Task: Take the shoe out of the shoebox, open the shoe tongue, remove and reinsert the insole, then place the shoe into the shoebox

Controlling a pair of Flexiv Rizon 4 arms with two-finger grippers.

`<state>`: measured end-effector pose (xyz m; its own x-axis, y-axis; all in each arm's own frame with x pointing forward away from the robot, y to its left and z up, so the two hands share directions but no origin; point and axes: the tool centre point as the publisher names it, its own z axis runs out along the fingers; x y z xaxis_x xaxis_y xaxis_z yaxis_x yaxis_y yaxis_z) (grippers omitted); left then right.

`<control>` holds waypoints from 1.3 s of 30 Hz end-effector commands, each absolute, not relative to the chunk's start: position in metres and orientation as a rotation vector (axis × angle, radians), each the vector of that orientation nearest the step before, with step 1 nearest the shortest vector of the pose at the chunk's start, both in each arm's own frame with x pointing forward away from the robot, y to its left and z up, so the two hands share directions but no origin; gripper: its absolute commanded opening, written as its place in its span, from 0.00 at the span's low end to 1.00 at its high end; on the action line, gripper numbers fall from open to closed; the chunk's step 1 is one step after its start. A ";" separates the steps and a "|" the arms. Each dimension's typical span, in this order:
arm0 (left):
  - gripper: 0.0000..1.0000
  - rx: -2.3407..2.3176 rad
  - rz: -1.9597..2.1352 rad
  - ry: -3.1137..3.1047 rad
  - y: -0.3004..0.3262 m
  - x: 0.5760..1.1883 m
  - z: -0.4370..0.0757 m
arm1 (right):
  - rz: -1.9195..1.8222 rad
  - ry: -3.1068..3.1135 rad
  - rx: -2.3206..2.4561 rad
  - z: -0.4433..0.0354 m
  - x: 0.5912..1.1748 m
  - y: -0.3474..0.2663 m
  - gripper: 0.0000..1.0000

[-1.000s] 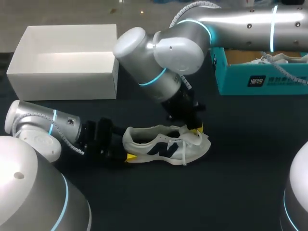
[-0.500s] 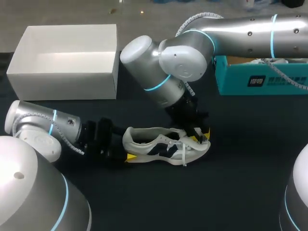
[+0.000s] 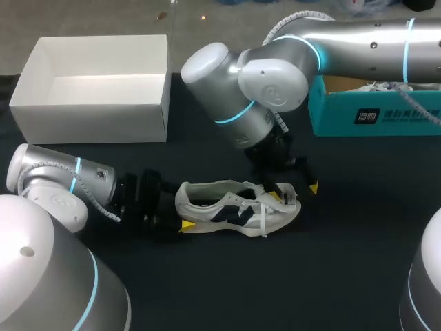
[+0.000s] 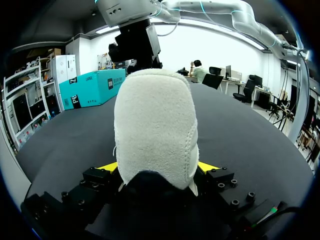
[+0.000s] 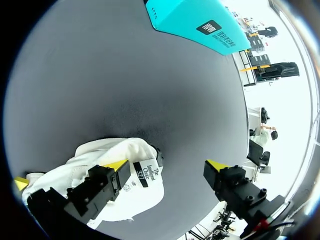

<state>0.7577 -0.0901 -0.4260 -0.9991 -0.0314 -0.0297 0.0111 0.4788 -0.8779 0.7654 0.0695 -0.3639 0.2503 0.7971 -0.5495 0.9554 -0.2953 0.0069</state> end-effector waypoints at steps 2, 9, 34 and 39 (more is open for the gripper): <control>0.00 -0.017 -1.581 2.665 -0.090 0.756 -0.430 | -0.442 1.352 2.316 -0.333 0.757 0.077 1.00; 0.00 -0.017 -1.581 2.665 -0.090 0.756 -0.430 | -0.282 1.421 2.285 -0.295 0.761 0.098 1.00; 0.00 -0.017 -1.581 2.665 -0.090 0.756 -0.430 | 0.272 2.338 1.601 -0.238 0.747 0.189 1.00; 0.00 -0.017 -1.581 2.665 -0.090 0.756 -0.430 | 0.276 2.367 1.552 -0.237 0.742 0.183 1.00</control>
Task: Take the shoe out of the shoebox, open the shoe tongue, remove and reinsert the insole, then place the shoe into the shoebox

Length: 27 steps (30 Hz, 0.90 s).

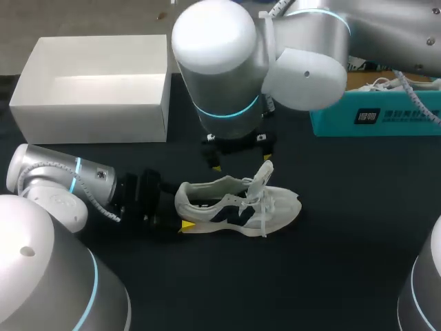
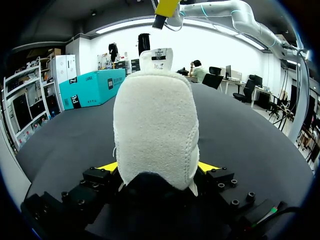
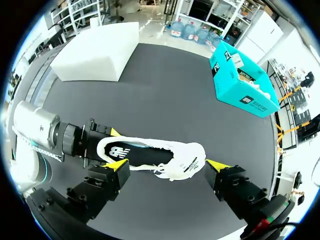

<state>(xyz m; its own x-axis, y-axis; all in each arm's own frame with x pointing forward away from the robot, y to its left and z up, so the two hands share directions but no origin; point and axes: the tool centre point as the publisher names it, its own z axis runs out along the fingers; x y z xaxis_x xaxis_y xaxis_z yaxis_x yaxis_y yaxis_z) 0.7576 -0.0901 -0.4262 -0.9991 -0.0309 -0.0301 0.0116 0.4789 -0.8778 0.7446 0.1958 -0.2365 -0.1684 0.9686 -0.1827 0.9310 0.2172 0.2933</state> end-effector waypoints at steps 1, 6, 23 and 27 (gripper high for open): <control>0.00 -0.017 -1.581 2.665 -0.090 0.756 -0.430 | 0.276 2.367 1.552 -0.237 0.742 0.183 1.00; 0.00 -0.017 -1.581 2.665 -0.090 0.756 -0.430 | 0.276 2.367 1.552 -0.237 0.742 0.183 1.00; 0.00 -0.017 -1.581 2.665 -0.090 0.756 -0.430 | 0.415 2.750 0.799 -0.223 0.742 0.215 1.00; 0.00 -0.017 -1.581 2.665 -0.090 0.756 -0.430 | 0.373 2.806 0.570 -0.221 0.744 0.225 1.00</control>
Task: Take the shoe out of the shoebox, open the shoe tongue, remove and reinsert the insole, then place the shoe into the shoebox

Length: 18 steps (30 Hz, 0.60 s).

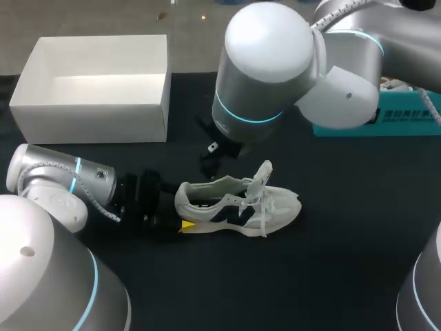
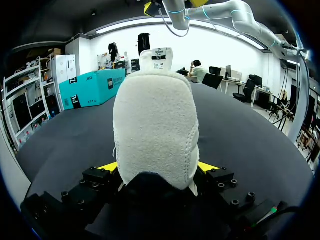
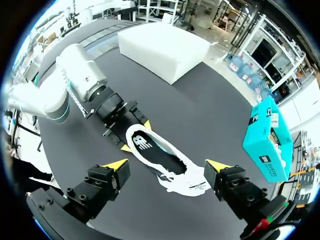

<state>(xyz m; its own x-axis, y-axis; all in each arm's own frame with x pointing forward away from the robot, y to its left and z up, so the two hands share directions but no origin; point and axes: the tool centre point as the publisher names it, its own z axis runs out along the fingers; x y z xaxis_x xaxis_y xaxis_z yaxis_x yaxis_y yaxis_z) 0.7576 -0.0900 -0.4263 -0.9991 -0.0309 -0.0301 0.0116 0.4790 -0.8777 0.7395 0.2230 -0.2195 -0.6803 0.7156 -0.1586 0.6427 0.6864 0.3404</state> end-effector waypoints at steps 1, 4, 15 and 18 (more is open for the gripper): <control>0.00 -0.017 -1.581 2.665 -0.090 0.756 -0.430 | 0.362 2.822 0.531 -0.222 0.744 0.227 1.00; 0.00 -0.017 -1.581 2.665 -0.090 0.756 -0.430 | 0.330 2.840 0.490 -0.226 0.746 0.228 1.00; 0.00 -0.017 -1.581 2.665 -0.090 0.756 -0.430 | 0.194 2.785 0.672 -0.239 0.753 0.218 0.00; 0.00 -0.017 -1.581 2.665 -0.090 0.756 -0.430 | 0.194 2.785 0.672 -0.239 0.753 0.218 0.00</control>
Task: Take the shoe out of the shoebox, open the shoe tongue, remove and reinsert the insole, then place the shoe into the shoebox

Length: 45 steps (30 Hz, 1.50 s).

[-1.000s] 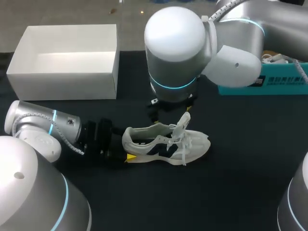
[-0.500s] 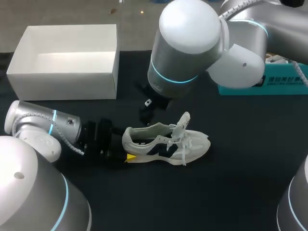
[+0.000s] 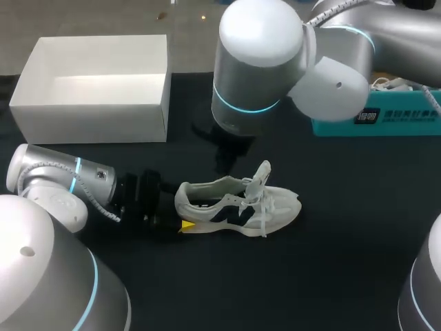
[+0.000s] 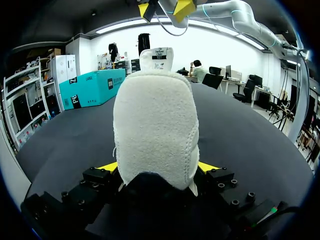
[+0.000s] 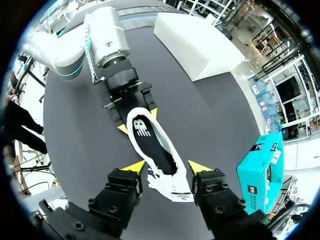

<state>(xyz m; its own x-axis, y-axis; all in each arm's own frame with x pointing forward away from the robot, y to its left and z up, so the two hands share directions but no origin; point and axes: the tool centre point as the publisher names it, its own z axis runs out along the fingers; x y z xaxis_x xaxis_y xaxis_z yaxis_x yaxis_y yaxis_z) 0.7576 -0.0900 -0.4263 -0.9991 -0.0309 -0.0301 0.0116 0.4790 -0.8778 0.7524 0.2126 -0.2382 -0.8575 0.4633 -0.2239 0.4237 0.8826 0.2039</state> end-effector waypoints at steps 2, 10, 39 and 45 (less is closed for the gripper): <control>0.00 -0.017 -1.581 2.665 -0.090 0.756 -0.430 | 0.194 2.785 0.672 -0.239 0.753 0.218 0.00; 0.00 -0.017 -1.581 2.665 -0.090 0.756 -0.430 | 0.192 2.768 0.530 -0.245 0.752 0.229 0.00; 0.00 -0.017 -1.581 2.665 -0.090 0.756 -0.430 | 0.048 2.832 0.357 -0.332 0.764 0.239 0.00; 0.00 -0.017 -1.581 2.665 -0.090 0.756 -0.430 | 0.064 2.842 0.339 -0.348 0.771 0.232 0.00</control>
